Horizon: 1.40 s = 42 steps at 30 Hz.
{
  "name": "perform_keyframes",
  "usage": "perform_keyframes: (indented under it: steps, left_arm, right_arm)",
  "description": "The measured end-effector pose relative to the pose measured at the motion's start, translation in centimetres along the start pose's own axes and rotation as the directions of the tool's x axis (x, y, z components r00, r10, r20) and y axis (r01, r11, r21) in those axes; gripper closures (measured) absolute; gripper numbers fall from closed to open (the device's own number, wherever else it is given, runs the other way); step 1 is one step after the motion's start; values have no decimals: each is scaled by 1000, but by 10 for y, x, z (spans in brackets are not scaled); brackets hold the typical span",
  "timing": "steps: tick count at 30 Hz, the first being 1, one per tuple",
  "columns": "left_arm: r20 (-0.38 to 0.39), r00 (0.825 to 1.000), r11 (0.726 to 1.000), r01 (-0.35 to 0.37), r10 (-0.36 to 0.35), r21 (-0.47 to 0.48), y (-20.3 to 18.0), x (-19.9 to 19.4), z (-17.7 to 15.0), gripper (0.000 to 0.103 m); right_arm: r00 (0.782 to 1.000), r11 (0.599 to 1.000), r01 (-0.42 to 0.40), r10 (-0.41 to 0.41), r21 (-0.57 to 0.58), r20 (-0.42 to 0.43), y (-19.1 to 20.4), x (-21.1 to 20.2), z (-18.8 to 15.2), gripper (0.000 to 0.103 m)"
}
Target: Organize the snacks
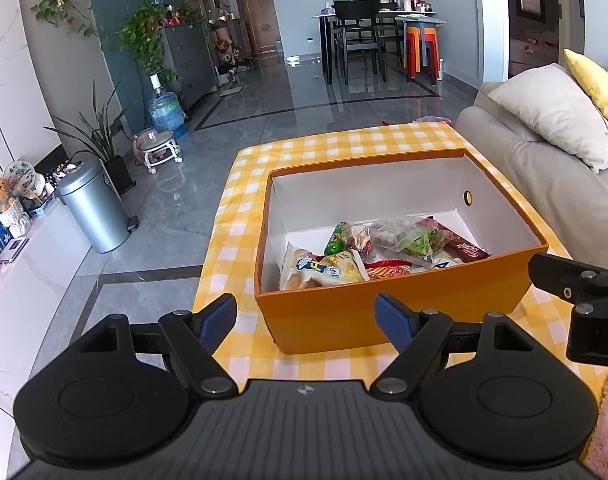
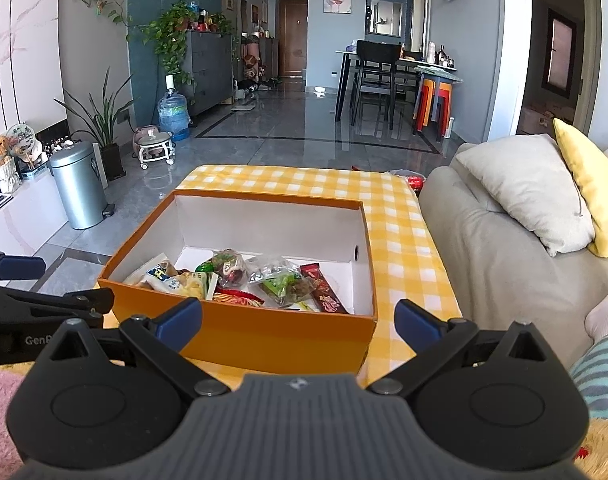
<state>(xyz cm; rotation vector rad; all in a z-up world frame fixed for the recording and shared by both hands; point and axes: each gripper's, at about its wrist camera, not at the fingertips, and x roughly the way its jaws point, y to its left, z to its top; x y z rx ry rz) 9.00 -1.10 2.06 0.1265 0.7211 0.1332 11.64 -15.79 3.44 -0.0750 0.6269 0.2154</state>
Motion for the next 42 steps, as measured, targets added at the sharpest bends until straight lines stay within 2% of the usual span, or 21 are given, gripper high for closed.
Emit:
perform_keyframes:
  steps: [29,42]
  left_arm:
    - [2,1000,1000,-3,3,12,-1,-3,0,11]
    - [34,999,1000,2,-2,7,11,-13,-1,11]
  right_arm:
    - [1000,1000,7,-7,6,-7,0,-1,1,4]
    - [1000,1000,8,-8,5,-5,1,-3,2,4]
